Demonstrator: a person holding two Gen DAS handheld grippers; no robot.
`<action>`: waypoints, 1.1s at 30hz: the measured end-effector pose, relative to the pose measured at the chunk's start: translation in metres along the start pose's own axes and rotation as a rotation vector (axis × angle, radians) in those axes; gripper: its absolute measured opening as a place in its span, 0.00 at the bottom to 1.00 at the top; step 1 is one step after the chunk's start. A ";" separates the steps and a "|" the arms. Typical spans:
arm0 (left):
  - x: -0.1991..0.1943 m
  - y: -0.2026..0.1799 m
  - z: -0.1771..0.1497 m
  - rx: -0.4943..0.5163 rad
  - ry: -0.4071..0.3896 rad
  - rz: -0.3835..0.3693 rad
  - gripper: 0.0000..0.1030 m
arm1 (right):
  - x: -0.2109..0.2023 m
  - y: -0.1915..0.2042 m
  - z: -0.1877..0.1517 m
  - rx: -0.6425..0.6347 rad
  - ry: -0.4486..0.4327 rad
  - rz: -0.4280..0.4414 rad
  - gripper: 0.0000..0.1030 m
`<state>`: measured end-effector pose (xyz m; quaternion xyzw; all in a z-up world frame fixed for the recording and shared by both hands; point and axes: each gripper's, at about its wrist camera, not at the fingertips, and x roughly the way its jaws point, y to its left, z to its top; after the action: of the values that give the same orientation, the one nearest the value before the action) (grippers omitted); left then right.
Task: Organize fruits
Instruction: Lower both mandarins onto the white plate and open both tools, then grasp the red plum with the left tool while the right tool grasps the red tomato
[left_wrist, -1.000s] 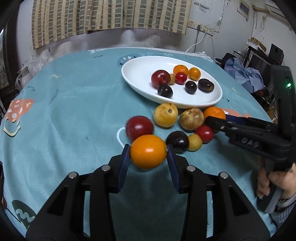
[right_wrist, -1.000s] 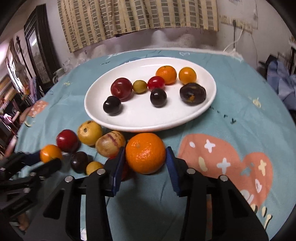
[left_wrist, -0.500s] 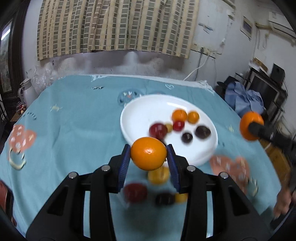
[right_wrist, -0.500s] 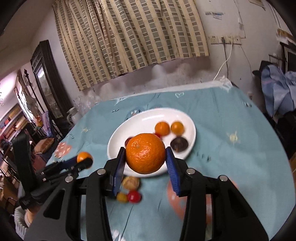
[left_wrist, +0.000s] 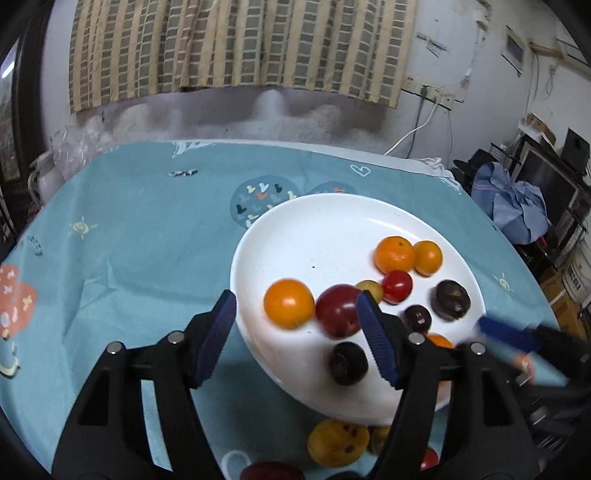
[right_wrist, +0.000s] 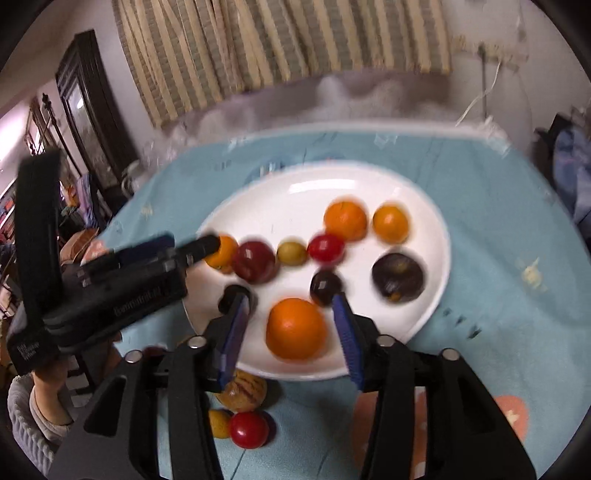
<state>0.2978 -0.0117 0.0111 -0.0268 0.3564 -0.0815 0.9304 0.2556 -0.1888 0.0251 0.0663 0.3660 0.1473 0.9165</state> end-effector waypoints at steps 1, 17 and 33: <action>-0.010 0.000 0.001 0.003 -0.022 0.009 0.68 | -0.025 0.001 0.006 0.016 -0.060 0.016 0.49; -0.088 0.029 -0.103 -0.028 -0.003 0.137 0.87 | -0.083 0.003 -0.067 0.071 -0.135 0.008 0.94; -0.055 0.029 -0.103 -0.014 0.075 0.149 0.89 | -0.065 0.005 -0.078 0.034 -0.090 -0.033 0.94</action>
<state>0.1928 0.0273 -0.0330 -0.0036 0.3926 -0.0108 0.9197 0.1558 -0.2034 0.0126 0.0822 0.3280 0.1230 0.9330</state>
